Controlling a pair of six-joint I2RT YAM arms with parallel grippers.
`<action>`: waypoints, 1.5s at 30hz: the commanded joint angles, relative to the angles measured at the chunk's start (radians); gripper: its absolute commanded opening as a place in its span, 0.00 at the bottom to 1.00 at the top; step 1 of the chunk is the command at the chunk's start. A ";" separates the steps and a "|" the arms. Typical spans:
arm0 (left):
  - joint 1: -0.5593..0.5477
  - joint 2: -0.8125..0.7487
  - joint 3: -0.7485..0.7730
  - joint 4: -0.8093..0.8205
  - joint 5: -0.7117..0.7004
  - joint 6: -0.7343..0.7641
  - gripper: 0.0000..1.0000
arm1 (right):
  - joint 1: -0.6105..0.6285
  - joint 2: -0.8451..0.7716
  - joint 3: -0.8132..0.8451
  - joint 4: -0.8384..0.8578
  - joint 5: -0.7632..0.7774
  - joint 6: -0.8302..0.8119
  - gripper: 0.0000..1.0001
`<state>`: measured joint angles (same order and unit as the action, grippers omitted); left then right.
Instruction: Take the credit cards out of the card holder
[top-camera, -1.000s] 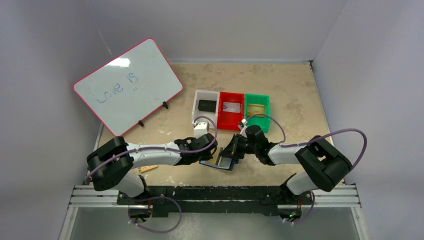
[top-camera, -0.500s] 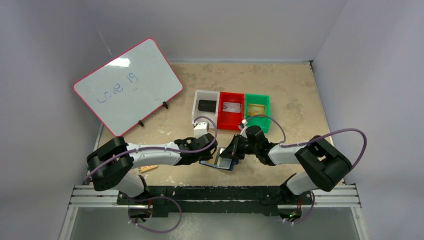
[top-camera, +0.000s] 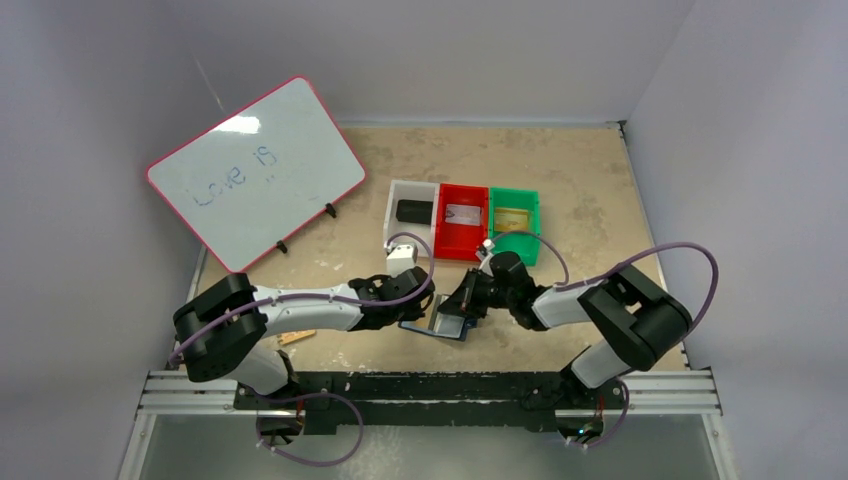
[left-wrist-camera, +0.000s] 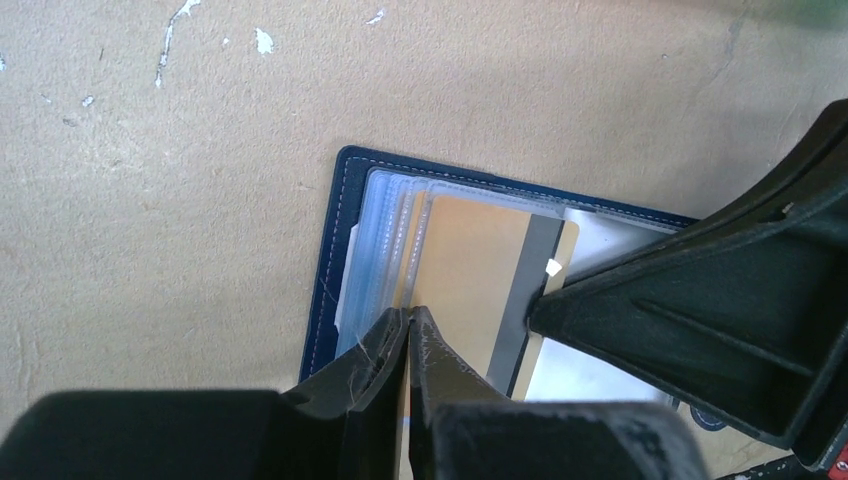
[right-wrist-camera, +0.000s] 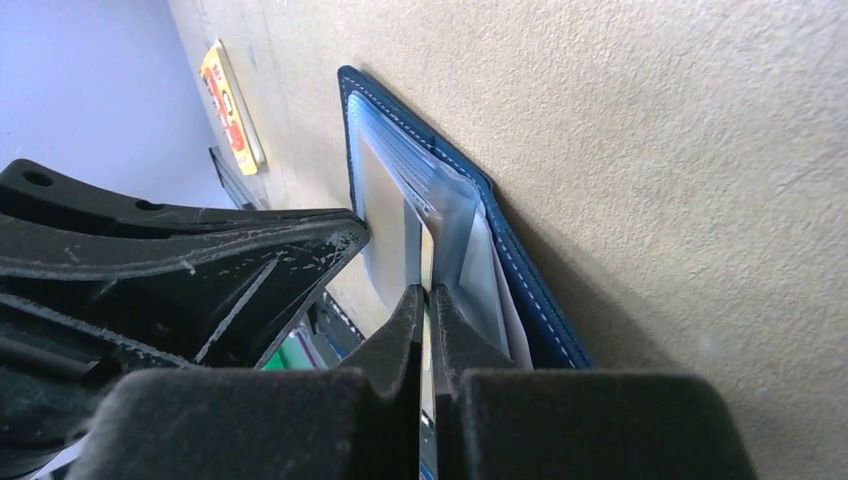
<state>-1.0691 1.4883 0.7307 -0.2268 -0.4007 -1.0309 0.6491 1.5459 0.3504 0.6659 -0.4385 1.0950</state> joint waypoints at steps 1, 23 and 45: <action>0.000 0.011 -0.011 -0.083 -0.036 -0.018 0.04 | -0.003 -0.054 -0.026 0.004 0.038 -0.008 0.00; 0.001 -0.081 0.015 -0.084 -0.086 -0.004 0.24 | -0.031 -0.071 0.032 -0.214 0.054 -0.145 0.00; 0.003 0.078 0.082 0.013 0.033 -0.039 0.24 | -0.032 -0.007 0.077 -0.287 0.119 -0.205 0.00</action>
<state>-1.0687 1.5448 0.7948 -0.2153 -0.3687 -1.0485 0.6216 1.5192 0.4225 0.4534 -0.4042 0.9398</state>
